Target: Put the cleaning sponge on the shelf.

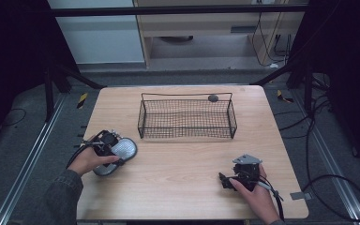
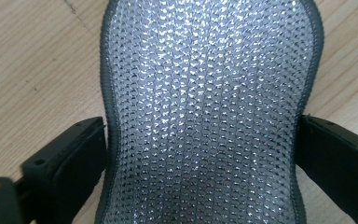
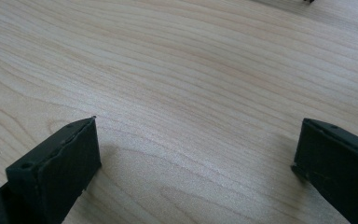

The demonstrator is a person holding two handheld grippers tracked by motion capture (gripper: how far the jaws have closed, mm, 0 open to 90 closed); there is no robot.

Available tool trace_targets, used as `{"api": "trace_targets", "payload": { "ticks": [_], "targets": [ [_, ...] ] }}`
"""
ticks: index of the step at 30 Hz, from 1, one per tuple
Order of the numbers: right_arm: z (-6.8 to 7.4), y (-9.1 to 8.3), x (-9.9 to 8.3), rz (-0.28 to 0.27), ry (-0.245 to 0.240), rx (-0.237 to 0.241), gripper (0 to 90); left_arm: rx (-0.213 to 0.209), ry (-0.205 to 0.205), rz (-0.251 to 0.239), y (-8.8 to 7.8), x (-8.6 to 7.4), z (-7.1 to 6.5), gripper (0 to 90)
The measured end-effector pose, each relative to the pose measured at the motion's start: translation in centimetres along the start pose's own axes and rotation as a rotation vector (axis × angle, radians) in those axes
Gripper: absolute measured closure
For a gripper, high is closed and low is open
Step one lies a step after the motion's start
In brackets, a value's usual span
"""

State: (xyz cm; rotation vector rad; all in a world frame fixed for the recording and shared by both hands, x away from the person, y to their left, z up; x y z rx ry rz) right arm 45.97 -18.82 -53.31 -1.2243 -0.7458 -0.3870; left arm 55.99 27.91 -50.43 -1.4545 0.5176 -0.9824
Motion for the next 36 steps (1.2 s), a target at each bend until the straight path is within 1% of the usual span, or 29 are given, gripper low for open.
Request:
{"api": "trace_targets", "payload": {
  "ticks": [4,6,7,8,9,11,14,15,19,21,23,25,31,33,36],
  "targets": [
    [0.0,0.0,0.0,0.001,0.001,0.002,0.4,-0.015,-0.011,0.001,0.3,-0.1,0.0,0.7],
    [0.0,0.0,0.0,0.001,-0.003,0.001,0.4,-0.025,-0.021,-0.012,0.4,-0.1,0.0,0.0],
    [0.0,0.0,0.0,0.001,-0.002,0.001,0.4,-0.030,-0.026,-0.017,0.4,-0.1,0.0,0.3],
    [0.0,0.0,0.0,0.002,-0.001,0.003,0.4,-0.029,-0.018,-0.020,0.3,-0.1,0.0,1.2],
    [0.0,0.0,0.0,0.002,-0.004,0.002,0.4,-0.030,-0.020,-0.021,0.2,-0.1,-0.1,3.3],
    [0.0,0.0,0.0,0.002,-0.003,0.003,0.4,-0.026,-0.017,-0.011,0.1,-0.1,-0.2,5.0],
    [0.0,0.0,0.0,0.003,-0.004,0.003,0.4,-0.010,0.009,-0.011,-0.2,0.0,-0.3,5.8],
    [0.0,0.0,0.0,0.002,-0.004,0.003,0.4,0.000,0.009,-0.014,-0.4,0.1,-0.4,6.0],
    [0.0,0.0,0.0,0.002,-0.004,0.003,0.4,0.026,0.017,-0.052,-1.5,0.5,-0.5,6.5],
    [0.0,0.0,0.0,0.002,-0.003,0.003,0.4,0.045,0.030,-0.067,-2.1,0.7,-0.6,6.7],
    [0.0,0.0,0.0,0.002,-0.003,0.004,0.4,0.052,0.042,-0.087,-2.7,0.9,-0.7,7.0],
    [0.1,0.0,0.0,0.003,-0.002,0.003,0.4,0.068,0.051,-0.097,-3.4,1.1,-0.8,7.1],
    [0.1,0.0,0.0,0.003,-0.002,0.004,0.4,0.088,0.075,-0.109,-4.6,1.5,-1.0,7.7],
    [0.1,0.0,0.0,0.003,-0.002,0.004,0.4,0.092,0.077,-0.121,-5.0,1.7,-1.1,7.8],
    [0.1,0.0,0.0,0.002,-0.002,0.004,0.4,0.108,0.101,-0.136,-5.9,2.2,-1.2,7.9]
  ]
}}
Point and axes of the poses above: each handheld gripper's, and its own axes: y roughly forward along the jaws, x roughly out of its top, z roughly to its left, the point moved 3 cm from there along y, roughly forward along the jaws, and after that the axes turned 11 degrees about y, right-handed, at the moved point
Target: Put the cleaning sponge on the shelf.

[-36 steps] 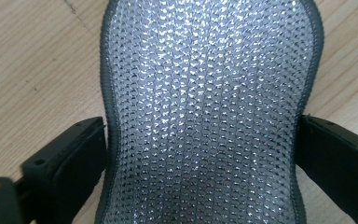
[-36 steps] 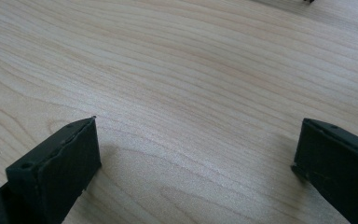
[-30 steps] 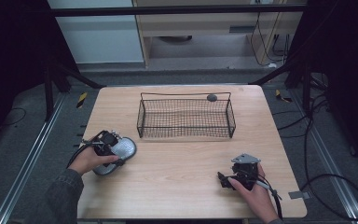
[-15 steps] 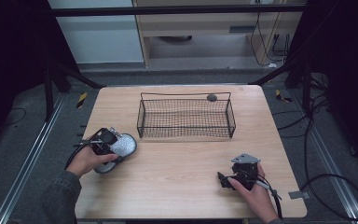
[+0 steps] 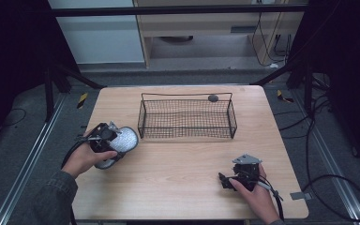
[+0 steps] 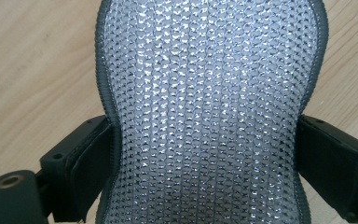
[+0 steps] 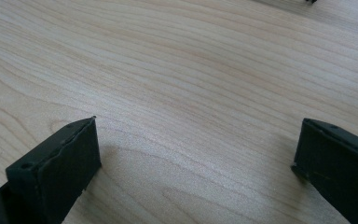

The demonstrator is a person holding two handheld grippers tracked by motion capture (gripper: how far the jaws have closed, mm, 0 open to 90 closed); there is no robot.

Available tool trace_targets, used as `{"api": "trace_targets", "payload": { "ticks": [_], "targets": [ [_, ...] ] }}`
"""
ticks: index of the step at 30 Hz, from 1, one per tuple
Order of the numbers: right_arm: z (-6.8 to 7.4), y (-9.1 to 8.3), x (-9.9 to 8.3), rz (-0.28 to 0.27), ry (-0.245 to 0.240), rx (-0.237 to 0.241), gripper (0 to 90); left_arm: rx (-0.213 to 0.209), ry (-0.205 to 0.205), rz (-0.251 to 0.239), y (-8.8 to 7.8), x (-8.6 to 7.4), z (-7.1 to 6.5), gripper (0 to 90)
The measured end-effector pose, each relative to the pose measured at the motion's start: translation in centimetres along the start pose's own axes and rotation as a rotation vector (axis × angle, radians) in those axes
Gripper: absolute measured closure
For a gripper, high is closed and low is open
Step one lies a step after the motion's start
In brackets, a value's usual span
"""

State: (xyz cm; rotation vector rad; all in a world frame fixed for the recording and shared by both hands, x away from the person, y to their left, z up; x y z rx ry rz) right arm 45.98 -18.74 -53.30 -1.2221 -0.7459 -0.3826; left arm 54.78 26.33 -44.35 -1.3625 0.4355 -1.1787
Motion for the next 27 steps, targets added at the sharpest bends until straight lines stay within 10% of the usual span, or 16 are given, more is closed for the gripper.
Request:
{"api": "trace_targets", "payload": {
  "ticks": [15,27],
  "targets": [
    [0.0,0.0,0.0,0.001,0.000,-0.001,0.4,0.085,0.188,-0.045,-3.3,7.2,0.0,7.9],
    [-0.1,0.1,0.0,-0.008,-0.017,-0.005,0.4,0.101,0.277,-0.052,-2.5,12.3,-0.6,7.8]
  ]
}}
Point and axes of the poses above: each handheld gripper's, and its own axes: y roughly forward along the jaws, x roughly out of its top, z roughly to its left, the point moved 3 cm from there along y, roughly forward along the jaws, and after that the axes turned 11 degrees about y, right-handed, at the moved point
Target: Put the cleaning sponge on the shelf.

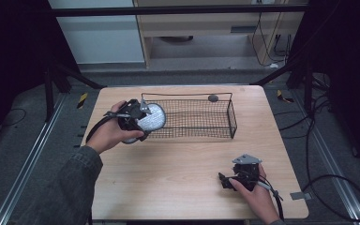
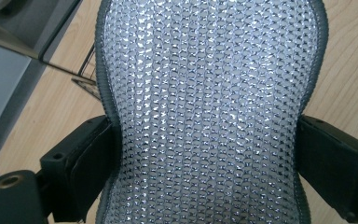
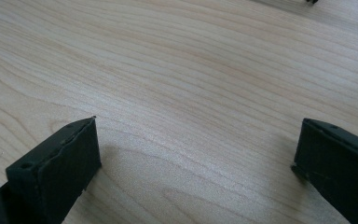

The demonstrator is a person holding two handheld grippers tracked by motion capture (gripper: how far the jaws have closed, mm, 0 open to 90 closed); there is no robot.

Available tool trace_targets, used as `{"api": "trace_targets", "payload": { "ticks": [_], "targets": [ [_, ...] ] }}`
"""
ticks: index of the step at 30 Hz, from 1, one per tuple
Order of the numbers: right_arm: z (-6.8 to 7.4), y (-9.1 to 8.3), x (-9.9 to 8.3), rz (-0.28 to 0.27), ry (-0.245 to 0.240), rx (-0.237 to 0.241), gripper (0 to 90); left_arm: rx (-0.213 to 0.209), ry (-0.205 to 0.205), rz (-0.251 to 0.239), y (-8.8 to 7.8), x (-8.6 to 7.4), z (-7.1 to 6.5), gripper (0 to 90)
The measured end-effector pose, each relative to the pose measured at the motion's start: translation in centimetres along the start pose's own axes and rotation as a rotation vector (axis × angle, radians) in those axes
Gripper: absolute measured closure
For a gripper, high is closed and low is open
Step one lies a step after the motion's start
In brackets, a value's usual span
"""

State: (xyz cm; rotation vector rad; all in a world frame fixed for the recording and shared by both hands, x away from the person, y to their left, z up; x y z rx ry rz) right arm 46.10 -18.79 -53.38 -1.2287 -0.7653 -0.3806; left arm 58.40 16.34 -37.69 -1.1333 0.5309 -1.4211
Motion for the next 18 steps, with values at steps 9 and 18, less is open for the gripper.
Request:
{"api": "trace_targets", "payload": {
  "ticks": [9,18],
  "targets": [
    [0.0,0.0,0.0,-0.002,-0.006,-0.001,0.4,0.009,0.044,-0.003,0.9,2.3,0.4,7.9],
    [-0.1,0.0,0.0,0.001,-0.009,-0.002,0.4,0.022,0.073,-0.010,1.2,3.8,1.0,7.9]
  ]
}}
Point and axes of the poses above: each handheld gripper's, and its own axes: y roughly forward along the jaws, x roughly out of its top, z roughly to its left, the point moved 3 cm from there along y, roughly forward along the jaws, and after that the axes turned 11 degrees about y, right-handed, at the moved point
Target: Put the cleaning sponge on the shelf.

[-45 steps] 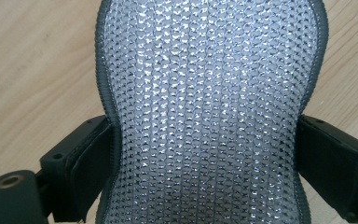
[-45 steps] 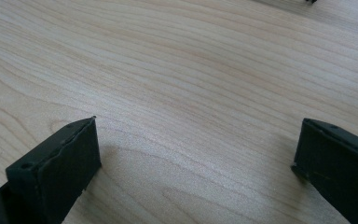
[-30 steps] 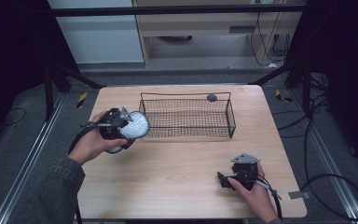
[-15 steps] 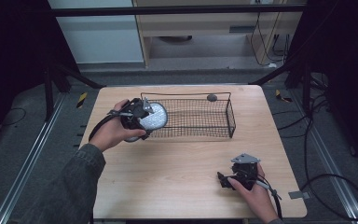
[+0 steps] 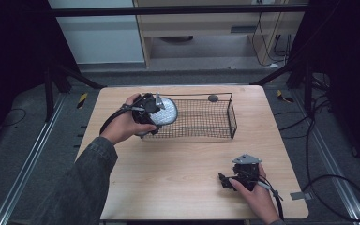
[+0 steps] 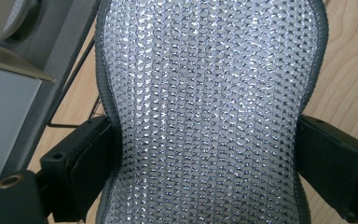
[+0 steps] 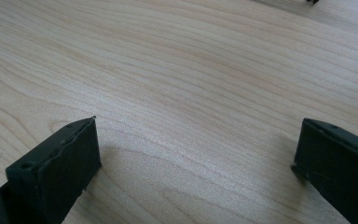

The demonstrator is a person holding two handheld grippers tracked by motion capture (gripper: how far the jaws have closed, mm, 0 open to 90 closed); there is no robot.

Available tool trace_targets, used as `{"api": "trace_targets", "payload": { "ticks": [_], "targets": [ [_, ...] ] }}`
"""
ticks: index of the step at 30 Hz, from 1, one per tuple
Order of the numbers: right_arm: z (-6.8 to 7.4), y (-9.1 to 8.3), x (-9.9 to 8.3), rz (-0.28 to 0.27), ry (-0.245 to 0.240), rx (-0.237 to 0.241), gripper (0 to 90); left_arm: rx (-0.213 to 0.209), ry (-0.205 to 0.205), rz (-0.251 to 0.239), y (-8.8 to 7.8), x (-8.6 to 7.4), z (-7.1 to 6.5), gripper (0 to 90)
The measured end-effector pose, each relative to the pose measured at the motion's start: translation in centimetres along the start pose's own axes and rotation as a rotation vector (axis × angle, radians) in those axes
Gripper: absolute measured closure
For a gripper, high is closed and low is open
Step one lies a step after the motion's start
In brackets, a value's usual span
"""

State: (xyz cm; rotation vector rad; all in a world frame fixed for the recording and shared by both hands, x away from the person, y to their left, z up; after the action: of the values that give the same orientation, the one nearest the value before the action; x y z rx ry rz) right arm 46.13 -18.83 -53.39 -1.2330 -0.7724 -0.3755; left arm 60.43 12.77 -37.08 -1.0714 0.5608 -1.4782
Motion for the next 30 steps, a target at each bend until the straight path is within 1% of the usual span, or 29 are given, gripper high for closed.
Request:
{"api": "trace_targets", "payload": {
  "ticks": [9,12,17,23,30],
  "targets": [
    [0.0,0.0,0.0,0.002,0.001,0.002,0.4,0.004,0.020,0.001,0.4,0.7,0.5,7.8],
    [0.0,0.0,0.0,0.000,0.002,0.001,0.4,0.007,0.016,0.001,0.6,0.9,0.8,7.8],
    [0.0,0.0,0.0,0.001,0.001,0.002,0.4,0.007,0.020,-0.004,0.8,1.4,1.0,7.8],
    [0.0,0.0,0.0,0.001,0.001,0.003,0.4,0.006,0.038,-0.002,1.0,2.0,0.9,7.8],
    [0.0,0.0,0.0,0.000,0.000,0.003,0.4,0.004,0.040,-0.010,1.6,2.5,1.0,7.8]
  ]
}}
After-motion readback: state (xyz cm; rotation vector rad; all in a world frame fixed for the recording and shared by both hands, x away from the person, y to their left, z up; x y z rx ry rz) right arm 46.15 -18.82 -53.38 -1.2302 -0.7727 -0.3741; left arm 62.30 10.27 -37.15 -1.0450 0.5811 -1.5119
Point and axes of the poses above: each handheld gripper's, and its own axes: y roughly forward along the jaws, x roughly out of its top, z roughly to its left, the point moved 3 cm from there along y, roughly forward along the jaws, and after that the axes turned 11 degrees about y, right-handed, at the moved point
